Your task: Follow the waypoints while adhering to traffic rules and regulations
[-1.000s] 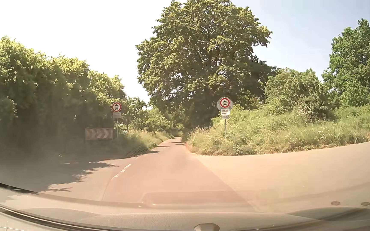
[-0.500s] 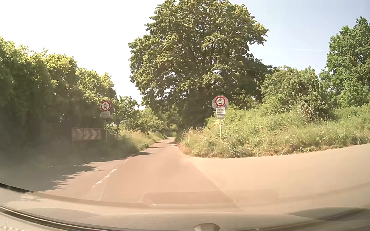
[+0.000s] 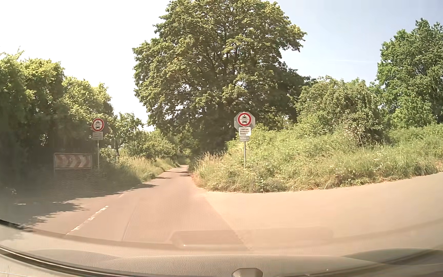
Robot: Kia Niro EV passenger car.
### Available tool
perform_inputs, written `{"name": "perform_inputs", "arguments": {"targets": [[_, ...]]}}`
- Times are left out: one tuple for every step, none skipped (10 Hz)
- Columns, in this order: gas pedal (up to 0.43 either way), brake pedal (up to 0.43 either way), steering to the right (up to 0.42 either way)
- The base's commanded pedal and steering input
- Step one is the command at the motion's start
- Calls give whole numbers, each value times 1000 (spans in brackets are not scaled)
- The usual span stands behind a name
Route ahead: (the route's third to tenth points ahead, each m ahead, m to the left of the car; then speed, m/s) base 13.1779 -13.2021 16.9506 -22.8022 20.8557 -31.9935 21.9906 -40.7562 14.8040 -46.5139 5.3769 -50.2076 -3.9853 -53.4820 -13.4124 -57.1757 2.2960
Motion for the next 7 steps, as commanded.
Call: {"name": "perform_inputs", "arguments": {"targets": [[138,0,360],[138,0,384],[138,0,405],[138,0,428],[138,0,451],[138,0,468],[138,0,480]]}}
